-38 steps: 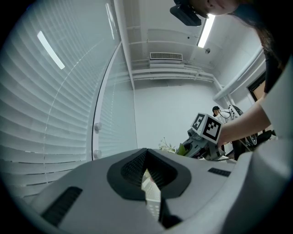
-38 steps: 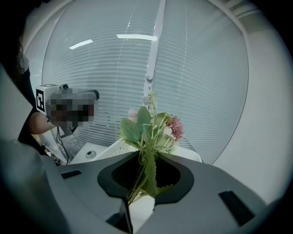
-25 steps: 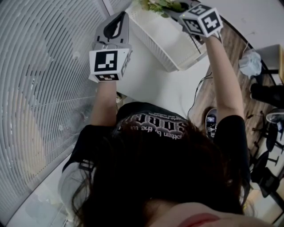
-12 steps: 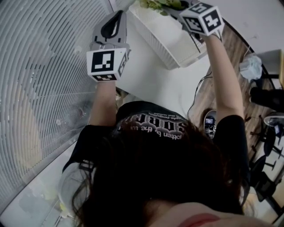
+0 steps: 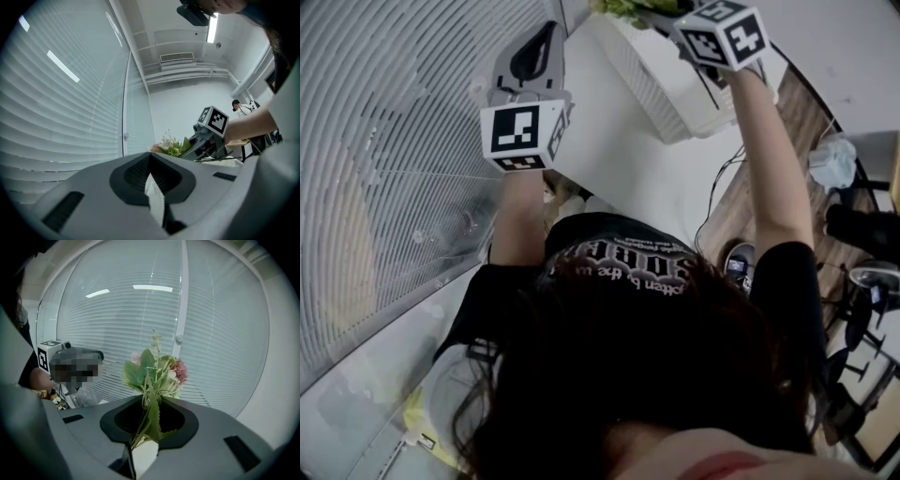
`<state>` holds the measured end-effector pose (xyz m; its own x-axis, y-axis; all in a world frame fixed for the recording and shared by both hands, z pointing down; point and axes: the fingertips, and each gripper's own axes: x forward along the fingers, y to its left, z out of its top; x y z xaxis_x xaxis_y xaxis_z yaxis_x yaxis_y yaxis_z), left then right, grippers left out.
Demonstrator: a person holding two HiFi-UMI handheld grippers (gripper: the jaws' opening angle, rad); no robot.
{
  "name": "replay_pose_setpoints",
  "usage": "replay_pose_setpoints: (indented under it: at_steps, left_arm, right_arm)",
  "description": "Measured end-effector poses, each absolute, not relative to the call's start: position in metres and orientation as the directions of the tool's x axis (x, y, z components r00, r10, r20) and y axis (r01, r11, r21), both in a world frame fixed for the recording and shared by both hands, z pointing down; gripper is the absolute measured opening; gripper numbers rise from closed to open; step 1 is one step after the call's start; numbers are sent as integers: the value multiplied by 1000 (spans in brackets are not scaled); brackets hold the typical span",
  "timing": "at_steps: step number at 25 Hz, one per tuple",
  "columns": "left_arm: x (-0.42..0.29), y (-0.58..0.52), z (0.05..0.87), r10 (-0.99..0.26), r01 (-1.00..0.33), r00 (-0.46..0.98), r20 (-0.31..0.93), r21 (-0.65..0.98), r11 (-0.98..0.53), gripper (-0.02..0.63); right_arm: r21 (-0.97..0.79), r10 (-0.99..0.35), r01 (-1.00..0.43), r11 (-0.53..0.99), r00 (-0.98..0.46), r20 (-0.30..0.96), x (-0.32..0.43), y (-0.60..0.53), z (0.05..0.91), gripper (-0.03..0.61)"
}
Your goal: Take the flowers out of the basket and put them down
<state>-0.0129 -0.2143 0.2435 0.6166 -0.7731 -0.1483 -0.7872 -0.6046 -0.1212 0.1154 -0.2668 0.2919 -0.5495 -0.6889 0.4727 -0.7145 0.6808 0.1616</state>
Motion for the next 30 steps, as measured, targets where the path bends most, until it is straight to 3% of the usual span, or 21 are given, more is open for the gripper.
replay_pose_setpoints:
  at_steps: [18,30]
  left_arm:
    - [-95,-190,247,-854,-865,500,-143,-121,-487,2]
    - [-136,-194,253,-882,-891,451,-137,-135,-434,2]
  right_arm:
    - [117,-586,-606,787,-674,450,-6,-258,291,100]
    - [117,-527,-545,830,-701,481,-65,-254,351,101]
